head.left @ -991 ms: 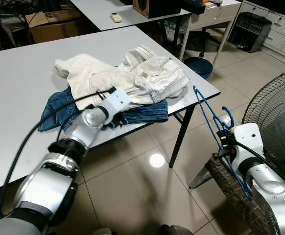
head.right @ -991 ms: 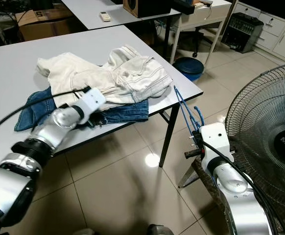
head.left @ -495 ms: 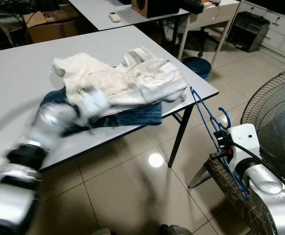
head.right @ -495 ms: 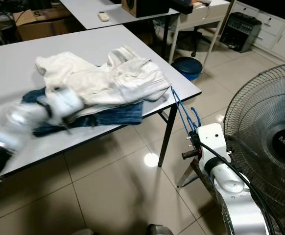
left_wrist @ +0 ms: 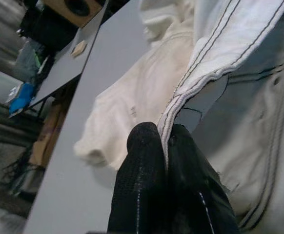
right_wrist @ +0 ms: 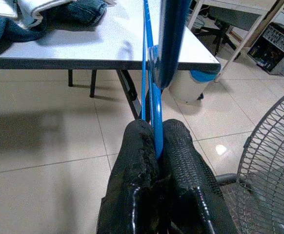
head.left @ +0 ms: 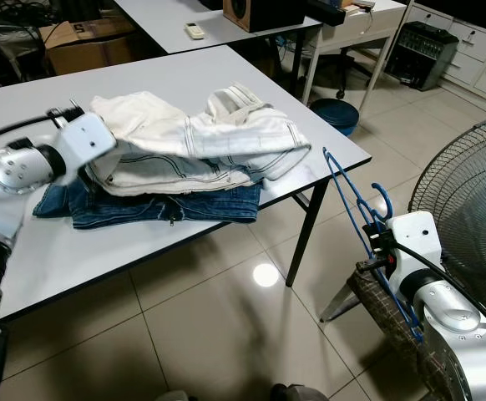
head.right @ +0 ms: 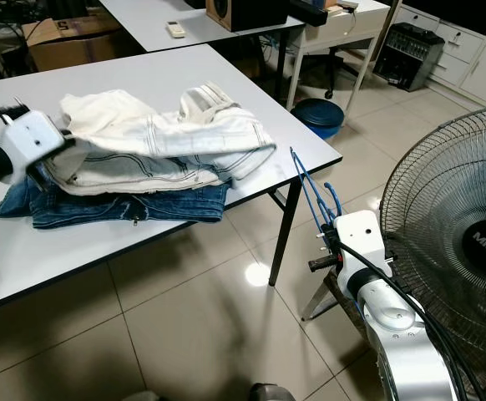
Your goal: Hang hanger
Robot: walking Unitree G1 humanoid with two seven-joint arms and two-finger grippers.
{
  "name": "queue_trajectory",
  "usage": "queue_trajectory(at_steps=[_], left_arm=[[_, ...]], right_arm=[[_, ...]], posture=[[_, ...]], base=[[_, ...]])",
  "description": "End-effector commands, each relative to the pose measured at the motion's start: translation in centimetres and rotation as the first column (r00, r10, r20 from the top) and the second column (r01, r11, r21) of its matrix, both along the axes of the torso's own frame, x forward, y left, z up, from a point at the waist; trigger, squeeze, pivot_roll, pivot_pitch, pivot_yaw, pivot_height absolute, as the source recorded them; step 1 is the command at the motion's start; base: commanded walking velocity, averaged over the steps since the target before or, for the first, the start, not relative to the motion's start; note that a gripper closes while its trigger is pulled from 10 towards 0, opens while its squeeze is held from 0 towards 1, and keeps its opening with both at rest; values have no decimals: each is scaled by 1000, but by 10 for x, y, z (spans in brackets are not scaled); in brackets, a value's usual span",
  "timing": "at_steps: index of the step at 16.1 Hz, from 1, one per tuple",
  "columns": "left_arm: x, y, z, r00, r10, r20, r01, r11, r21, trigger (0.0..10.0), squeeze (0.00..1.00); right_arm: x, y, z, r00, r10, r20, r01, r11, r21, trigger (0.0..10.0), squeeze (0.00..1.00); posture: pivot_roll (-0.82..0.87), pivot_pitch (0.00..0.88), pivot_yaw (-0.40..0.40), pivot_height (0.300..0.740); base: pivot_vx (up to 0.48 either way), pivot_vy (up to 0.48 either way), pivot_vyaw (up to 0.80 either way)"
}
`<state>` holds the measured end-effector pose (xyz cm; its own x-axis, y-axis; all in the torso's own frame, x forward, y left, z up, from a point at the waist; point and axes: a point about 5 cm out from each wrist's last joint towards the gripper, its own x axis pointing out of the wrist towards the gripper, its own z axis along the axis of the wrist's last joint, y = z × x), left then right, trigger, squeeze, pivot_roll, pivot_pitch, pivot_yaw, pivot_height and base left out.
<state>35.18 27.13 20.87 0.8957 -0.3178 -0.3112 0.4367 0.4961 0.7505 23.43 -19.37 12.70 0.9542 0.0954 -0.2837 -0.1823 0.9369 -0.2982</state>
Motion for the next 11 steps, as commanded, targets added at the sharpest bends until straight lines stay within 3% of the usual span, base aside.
queue_trajectory(at_steps=[1, 2, 3, 4, 5, 6, 8, 11], left_arm=[[0, -18, -13, 998, -55, -40, 55, 998, -20, 0, 0], [1, -33, -27, 996, -71, -59, 67, 996, -58, 78, 0], [6, -57, -50, 995, -60, -83, 50, 992, -120, 5137, 0], [8, -62, -55, 996, -44, -83, 33, 991, -126, 10000, 0], [10, -71, -61, 995, -41, -96, 28, 991, -130, 10000, 0], [10, -81, -63, 990, -71, -120, 48, 982, -183, 10000, 1000], [12, -96, -59, 993, -94, -68, 80, 981, -179, 10000, 1000], [12, -111, -68, 990, -131, -47, 127, 989, -76, 10000, 1000]], right_arm=[[2, 3, -1, 1000, 12, 2, -12, 1000, -9, 10000, 0], [2, 3, 0, 1000, 13, 3, -13, 1000, -9, 10000, 0], [2, 3, 1, 1000, 13, 4, -13, 1000, -9, 10000, 0], [2, 2, 1, 1000, 13, 5, -13, 1000, -10, 10000, 0], [2, 2, 1, 1000, 12, 6, -12, 1000, -11, 10000, 0], [1, 2, 2, 1000, 9, 9, -8, 1000, -14, 10000, 0], [0, 0, 3, 1000, 0, 10, 0, 1000, -17, 10000, 0], [0, 0, 3, 1000, 2, 10, -1, 1000, -20, 10000, 0]], posture=[[-70, 28, -29, 740], [-77, 28, -27, 740], [-84, 26, -24, 740], [-84, 26, -24, 740], [-95, 26, -18, 740], [-103, 26, -13, 740], [-107, 25, -11, 740], [-109, 25, -15, 740]], base=[[0, 0, 0], [0, 0, 0], [0, 0, 0], [0, 0, 0], [0, 0, 0], [0, 0, 0], [0, 0, 0], [0, 0, 0]])
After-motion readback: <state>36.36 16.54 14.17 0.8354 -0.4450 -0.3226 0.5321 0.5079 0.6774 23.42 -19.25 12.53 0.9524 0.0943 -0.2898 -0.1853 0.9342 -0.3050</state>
